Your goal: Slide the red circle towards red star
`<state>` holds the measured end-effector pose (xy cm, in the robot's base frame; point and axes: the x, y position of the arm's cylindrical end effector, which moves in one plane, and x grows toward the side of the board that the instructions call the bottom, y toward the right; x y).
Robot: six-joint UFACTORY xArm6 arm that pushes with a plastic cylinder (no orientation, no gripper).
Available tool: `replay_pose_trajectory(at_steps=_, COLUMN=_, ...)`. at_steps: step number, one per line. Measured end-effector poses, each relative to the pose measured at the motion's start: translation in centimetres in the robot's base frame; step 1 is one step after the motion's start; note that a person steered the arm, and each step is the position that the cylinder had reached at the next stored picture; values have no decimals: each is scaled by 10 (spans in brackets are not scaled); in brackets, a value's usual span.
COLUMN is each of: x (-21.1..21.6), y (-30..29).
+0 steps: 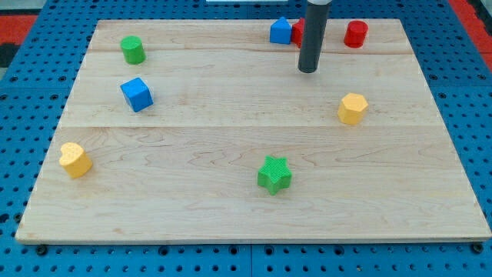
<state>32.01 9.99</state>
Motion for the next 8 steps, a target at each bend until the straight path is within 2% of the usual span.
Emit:
replay_pose_trajectory(at_steps=1, x=0, y=0)
replay_pose_trajectory(at_steps=2, x=21, y=30)
replay_pose_trajectory(at_steps=3, x=25, y=103)
replay_pose_trajectory(at_steps=5, x=-31, y=99)
replay_pose_trajectory(at_steps=7, x=-46, y=103)
replay_pose_trajectory(at_steps=8, x=-57, y=123)
